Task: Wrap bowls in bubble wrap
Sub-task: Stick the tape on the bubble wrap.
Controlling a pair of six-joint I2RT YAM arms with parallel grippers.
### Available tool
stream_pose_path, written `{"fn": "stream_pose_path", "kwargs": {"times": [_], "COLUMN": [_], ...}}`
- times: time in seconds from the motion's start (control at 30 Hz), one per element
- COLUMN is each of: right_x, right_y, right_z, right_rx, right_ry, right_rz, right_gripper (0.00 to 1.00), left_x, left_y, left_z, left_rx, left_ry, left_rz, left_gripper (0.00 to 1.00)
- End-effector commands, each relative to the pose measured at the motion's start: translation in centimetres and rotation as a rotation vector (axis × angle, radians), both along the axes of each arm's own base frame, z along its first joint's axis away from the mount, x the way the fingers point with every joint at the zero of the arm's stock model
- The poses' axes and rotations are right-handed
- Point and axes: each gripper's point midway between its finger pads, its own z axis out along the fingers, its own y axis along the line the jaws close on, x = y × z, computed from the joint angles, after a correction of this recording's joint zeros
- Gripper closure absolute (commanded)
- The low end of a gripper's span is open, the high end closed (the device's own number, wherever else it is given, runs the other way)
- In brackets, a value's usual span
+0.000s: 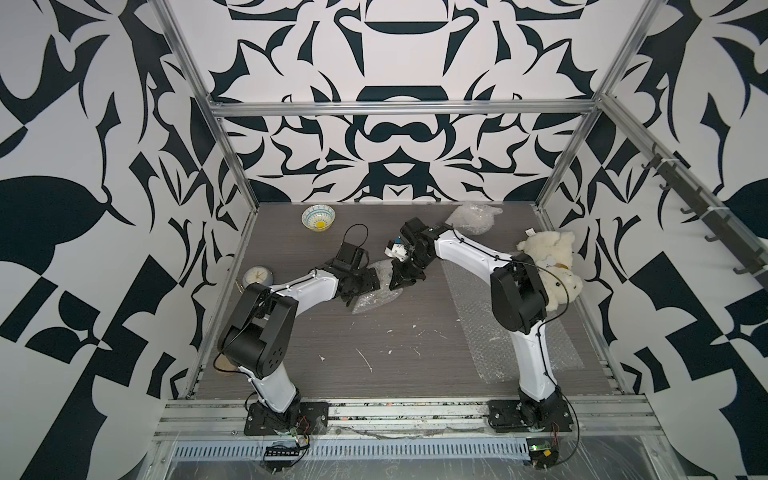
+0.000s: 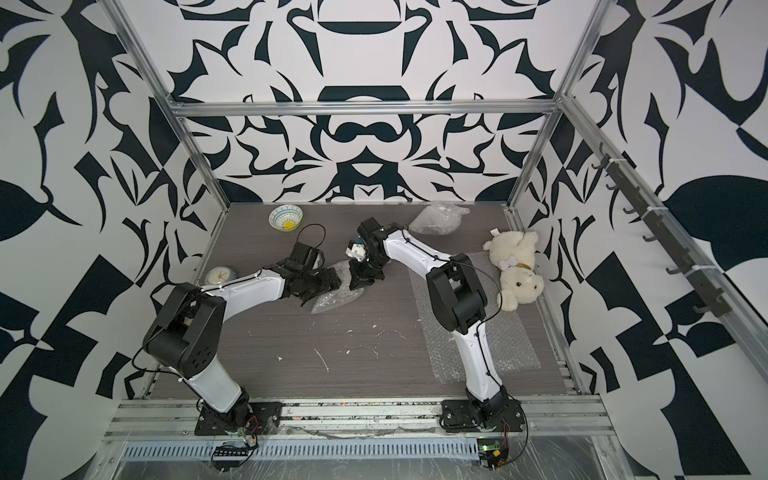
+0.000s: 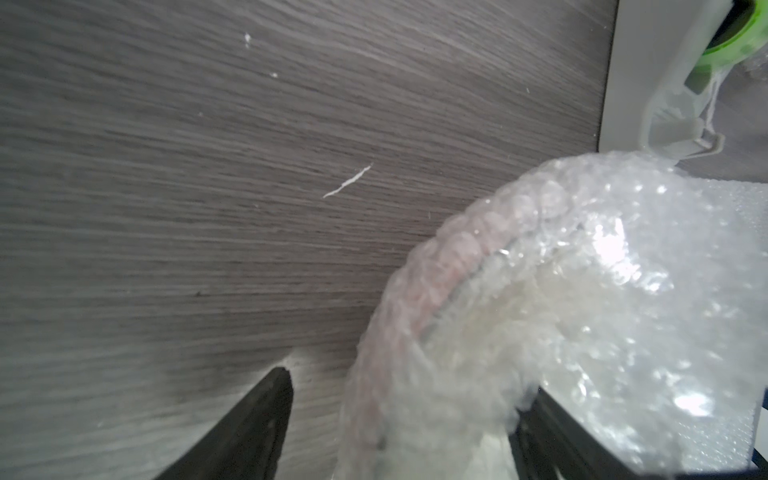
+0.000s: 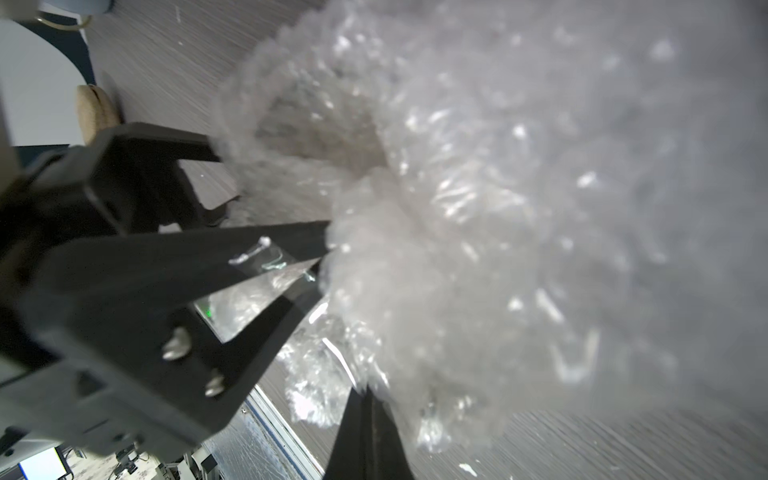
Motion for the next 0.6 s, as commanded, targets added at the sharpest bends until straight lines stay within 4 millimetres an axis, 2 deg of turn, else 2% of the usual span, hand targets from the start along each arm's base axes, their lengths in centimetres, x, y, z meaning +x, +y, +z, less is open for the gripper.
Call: {"fn": "stream_pose_path", "kwargs": {"times": [0.0, 0.13, 0.4, 0.57], "right_x": [-0.2, -0.3, -0.8, -1.3], "right_y": [0.0, -0.3, -0.4, -0.8], "right_z": [1.2, 1.8, 4.5, 4.6], "right_rx": [0.011, 0.012, 0.044, 0.043], "right_ry": [-0.026, -0.034, -0.064, -0.061], "right_rz": [0.015, 0.013, 0.019, 0.023], "right_gripper": [1.0, 1.0, 1.0, 1.0], "left_x": [0.2, 0.2, 0.2, 0.2], "left_y": [-0.2, 0.0, -0.2, -0.2], "left_z": [0.7, 1.0, 0.1, -0.1], "left_rx": [0.012, 0.025, 0.024, 0.025], "left_ry": [-0.005, -0.013, 0.007, 0.012], "left_rz": [-0.015, -0.012, -0.016, -0.015], "left_gripper": [0.17, 0.17, 0.17, 0.17]}}
